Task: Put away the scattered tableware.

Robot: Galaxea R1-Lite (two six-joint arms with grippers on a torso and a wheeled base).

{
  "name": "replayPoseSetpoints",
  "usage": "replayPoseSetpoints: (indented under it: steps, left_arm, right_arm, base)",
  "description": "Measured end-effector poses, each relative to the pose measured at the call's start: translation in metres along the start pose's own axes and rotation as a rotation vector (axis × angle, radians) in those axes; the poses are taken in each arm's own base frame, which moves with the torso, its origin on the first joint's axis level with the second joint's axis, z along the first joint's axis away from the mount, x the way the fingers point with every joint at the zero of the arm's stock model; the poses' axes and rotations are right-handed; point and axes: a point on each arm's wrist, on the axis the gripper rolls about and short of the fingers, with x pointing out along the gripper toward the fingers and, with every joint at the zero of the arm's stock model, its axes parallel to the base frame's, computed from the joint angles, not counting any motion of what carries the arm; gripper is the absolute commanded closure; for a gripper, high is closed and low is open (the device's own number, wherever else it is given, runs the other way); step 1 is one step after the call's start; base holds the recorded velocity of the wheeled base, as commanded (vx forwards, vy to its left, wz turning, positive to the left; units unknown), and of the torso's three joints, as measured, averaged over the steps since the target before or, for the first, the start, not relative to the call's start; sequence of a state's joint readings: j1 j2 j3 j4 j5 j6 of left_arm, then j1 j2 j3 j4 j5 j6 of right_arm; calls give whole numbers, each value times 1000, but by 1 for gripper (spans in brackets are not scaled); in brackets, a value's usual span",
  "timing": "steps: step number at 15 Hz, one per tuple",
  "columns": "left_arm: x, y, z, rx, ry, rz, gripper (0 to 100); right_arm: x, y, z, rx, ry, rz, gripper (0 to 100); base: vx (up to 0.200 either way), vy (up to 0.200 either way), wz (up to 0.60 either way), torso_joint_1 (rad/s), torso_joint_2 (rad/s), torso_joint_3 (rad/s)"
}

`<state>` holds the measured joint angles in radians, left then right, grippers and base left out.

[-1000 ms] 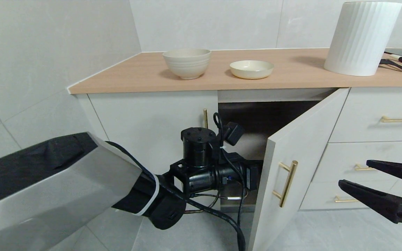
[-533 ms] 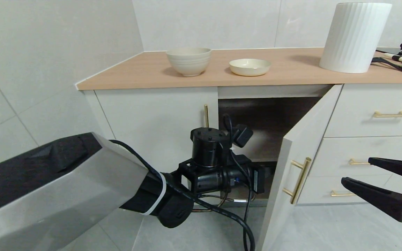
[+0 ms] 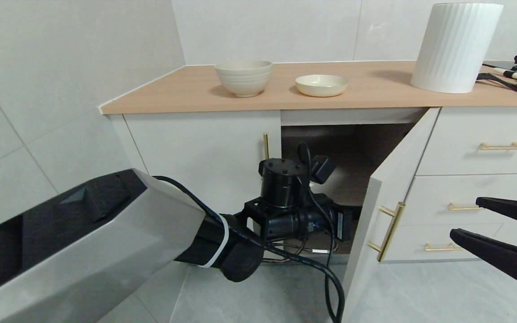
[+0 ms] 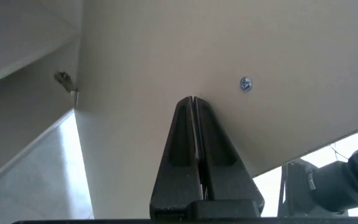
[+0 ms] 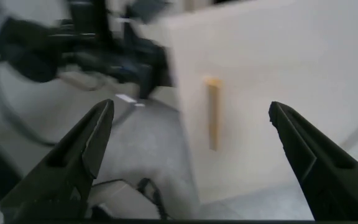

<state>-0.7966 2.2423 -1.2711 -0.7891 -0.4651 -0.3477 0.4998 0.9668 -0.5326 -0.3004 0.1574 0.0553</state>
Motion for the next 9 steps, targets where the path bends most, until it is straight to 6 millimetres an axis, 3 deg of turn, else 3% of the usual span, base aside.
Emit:
replayPoseSetpoints:
  steps: [2,5,6,9]
  left_arm:
    - [14,-22,0,11,14,-43,100]
    - [40,-82,-12,32,81,-173,100]
    - [40,-90,-13,34,82,-178,100]
    - [22,-78,-11,30,39,-86,100]
  right_arm:
    - [-6,3,2,4,-20,80,0]
    - [-17,7,6,18,-57,189,0]
    - [-20,8,8,17,-69,191,0]
    - [-18,7,9,20,-66,182,0]
  base:
    - [0,0,0,0,0,0]
    - [0,0,0,0,0,0]
    - [0,0,0,0,0,0]
    - [0,0,0,0,0,0]
